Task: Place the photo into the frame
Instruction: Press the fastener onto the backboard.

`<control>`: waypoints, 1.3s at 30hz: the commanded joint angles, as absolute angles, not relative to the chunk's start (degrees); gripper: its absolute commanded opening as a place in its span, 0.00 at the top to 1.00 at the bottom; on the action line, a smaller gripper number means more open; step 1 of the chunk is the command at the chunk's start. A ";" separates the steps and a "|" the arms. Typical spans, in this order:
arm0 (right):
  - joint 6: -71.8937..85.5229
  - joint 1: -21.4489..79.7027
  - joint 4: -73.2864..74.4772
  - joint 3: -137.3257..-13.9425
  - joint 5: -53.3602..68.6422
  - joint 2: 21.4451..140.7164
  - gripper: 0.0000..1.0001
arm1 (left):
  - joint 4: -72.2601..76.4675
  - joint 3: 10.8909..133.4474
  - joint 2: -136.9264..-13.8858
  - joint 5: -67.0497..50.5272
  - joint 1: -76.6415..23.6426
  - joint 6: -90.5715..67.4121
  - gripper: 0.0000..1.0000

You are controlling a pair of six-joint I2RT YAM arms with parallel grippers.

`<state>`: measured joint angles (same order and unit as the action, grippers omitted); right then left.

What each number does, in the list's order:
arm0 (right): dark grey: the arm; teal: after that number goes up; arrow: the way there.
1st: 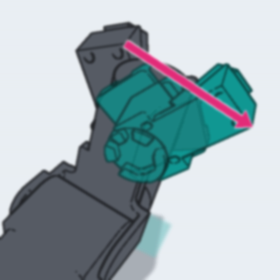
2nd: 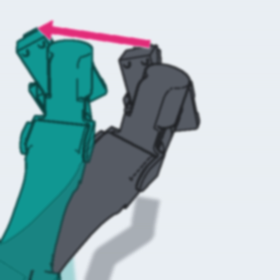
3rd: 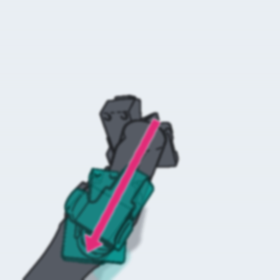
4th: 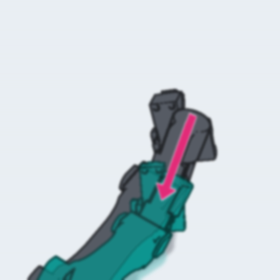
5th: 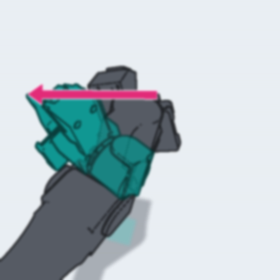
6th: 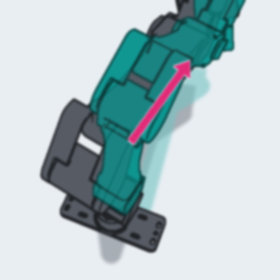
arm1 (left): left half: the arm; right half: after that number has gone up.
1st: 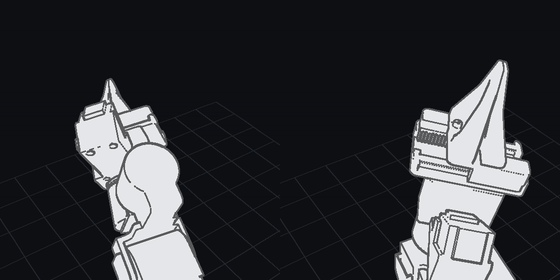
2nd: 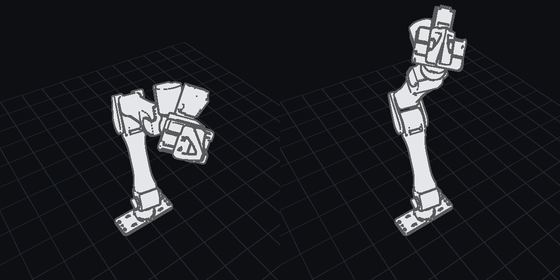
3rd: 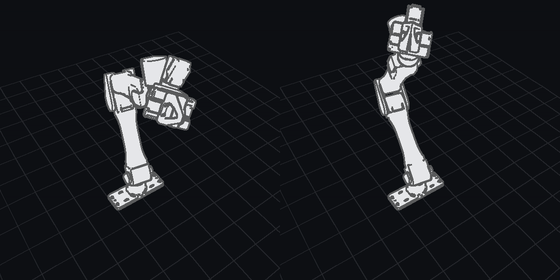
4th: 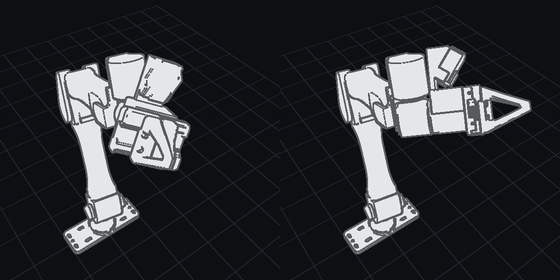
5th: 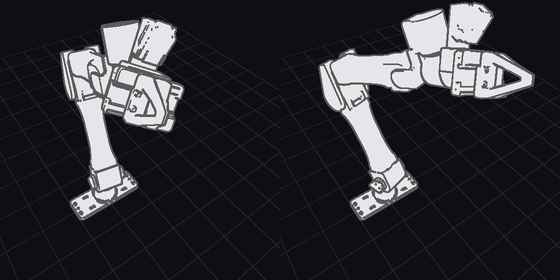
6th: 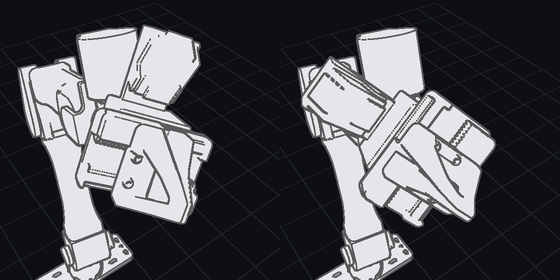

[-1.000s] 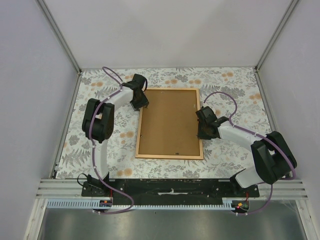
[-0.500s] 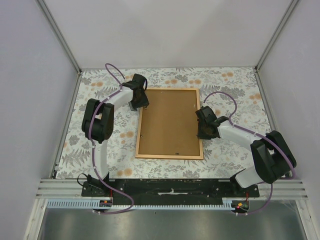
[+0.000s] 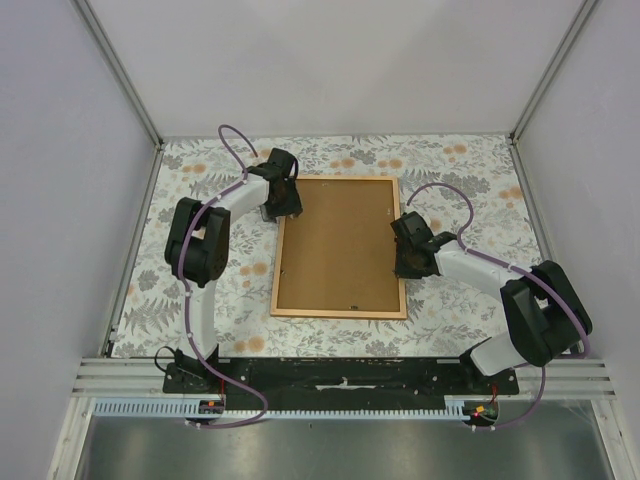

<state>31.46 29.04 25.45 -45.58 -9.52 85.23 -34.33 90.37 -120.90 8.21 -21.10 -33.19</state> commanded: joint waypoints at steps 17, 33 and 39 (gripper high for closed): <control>32.96 29.09 22.59 -44.65 -9.05 86.57 1.00 | -39.46 86.31 -121.73 10.28 -22.24 -30.06 0.60; 32.70 29.09 22.68 -44.91 -9.05 87.10 1.00 | -39.46 86.04 -122.52 11.34 -21.09 -30.15 0.86; 32.61 29.09 22.68 -45.09 -8.88 87.45 1.00 | -39.29 86.13 -123.13 11.69 -21.01 -30.94 0.95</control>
<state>31.46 29.04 25.45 -45.56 -9.50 85.23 -34.37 88.97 -119.87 9.50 -21.08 -31.83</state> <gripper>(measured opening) 0.235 0.334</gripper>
